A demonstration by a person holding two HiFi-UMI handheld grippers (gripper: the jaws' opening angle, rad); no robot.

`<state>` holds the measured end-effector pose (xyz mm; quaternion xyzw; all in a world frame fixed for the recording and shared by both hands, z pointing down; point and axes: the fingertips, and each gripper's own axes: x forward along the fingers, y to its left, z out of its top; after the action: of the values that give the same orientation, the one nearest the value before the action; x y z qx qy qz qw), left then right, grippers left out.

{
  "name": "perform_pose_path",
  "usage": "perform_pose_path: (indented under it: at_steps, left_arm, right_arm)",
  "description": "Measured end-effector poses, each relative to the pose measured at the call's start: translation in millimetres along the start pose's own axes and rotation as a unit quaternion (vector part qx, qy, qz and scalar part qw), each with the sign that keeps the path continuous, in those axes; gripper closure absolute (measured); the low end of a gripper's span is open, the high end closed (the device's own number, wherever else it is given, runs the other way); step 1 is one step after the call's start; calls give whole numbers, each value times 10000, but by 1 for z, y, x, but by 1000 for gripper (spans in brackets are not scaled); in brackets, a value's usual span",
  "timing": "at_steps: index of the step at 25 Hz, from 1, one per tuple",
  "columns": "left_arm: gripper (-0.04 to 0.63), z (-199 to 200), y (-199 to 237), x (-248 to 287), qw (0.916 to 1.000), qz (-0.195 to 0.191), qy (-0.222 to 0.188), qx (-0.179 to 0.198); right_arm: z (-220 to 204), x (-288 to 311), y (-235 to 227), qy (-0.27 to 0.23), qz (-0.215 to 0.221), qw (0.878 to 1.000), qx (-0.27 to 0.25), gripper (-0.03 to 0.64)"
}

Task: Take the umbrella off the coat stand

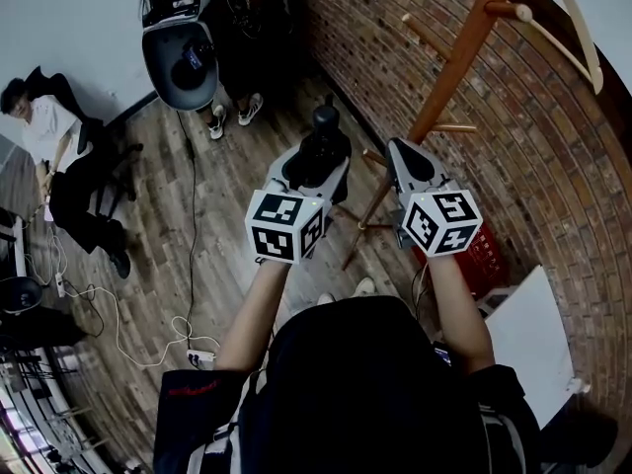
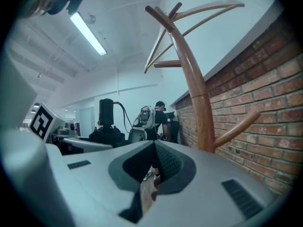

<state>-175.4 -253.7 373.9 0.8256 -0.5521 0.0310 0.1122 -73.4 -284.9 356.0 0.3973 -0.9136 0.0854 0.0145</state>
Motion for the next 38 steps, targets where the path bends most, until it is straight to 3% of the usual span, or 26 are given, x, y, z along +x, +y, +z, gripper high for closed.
perform_pose_path:
  at_steps: [11,19,38]
  left_arm:
    - [328,-21,-3,-31,9999,-121,82,0]
    - [328,-24,5,-40,9999,64,90,-40]
    - [328,-40,-77,-67,9998,125,133,-68]
  right_arm:
    - [-14,-21,28,-1,-124,9999,-61,589]
    - [-13,-32,30,-54,-118,9999,-107,589]
    - [-25,-114,25,-7,-2,10000,49,589]
